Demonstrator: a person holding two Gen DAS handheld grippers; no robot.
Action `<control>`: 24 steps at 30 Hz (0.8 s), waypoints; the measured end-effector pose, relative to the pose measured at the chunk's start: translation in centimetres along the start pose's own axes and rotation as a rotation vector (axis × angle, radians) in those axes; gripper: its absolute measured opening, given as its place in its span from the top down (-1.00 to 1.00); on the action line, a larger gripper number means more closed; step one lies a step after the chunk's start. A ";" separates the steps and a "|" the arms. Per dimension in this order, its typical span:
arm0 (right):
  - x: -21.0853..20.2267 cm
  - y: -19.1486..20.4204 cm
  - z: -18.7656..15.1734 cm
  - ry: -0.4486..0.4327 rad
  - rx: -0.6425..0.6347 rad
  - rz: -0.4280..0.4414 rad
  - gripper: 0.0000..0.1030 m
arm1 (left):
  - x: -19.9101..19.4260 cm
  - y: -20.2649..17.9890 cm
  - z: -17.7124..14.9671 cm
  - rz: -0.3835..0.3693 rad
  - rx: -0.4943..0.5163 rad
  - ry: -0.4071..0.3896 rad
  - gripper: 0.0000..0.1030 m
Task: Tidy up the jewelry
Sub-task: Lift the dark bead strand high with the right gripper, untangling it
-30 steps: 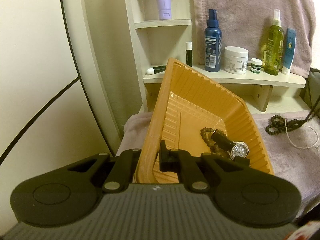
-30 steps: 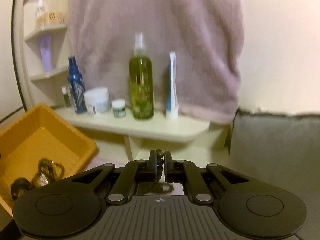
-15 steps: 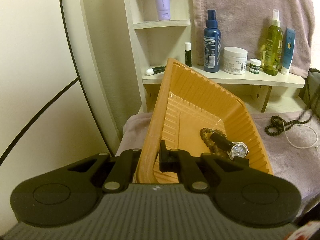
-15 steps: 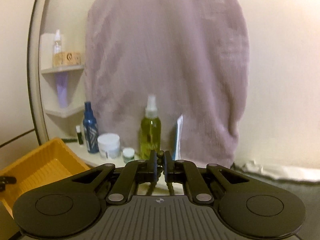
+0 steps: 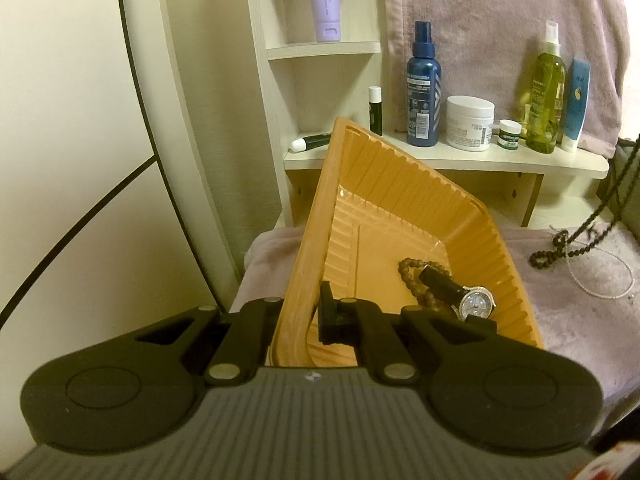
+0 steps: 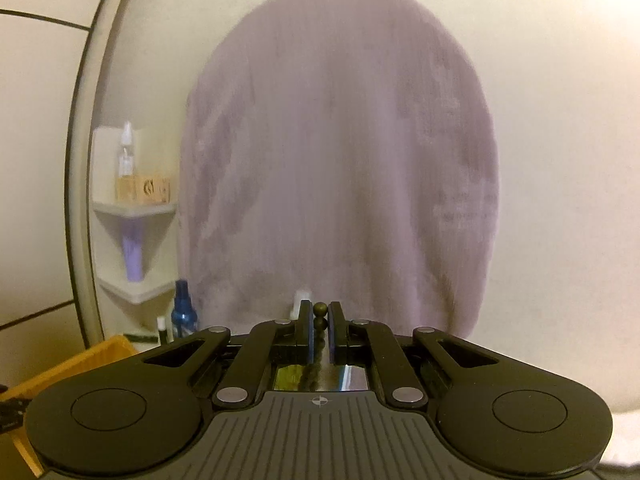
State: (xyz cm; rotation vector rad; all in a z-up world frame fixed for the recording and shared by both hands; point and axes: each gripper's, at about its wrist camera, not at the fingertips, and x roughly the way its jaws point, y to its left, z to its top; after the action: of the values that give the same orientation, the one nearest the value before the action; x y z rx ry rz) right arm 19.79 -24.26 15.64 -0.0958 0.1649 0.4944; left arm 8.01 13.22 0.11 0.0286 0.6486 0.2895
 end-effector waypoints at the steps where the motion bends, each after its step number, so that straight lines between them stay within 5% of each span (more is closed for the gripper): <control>1: -0.1 0.0 0.4 -0.009 -0.005 0.000 0.87 | 0.0 0.0 0.0 0.000 0.000 0.000 0.90; 24: -2.0 0.5 8.0 -0.160 -0.111 0.016 0.87 | -0.2 -0.4 0.3 -0.007 0.000 -0.004 0.90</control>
State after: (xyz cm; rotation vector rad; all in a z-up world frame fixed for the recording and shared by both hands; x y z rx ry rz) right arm 18.92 -23.70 23.84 -0.1625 -0.0181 0.5250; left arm 8.14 12.85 0.40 0.0265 0.6445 0.2826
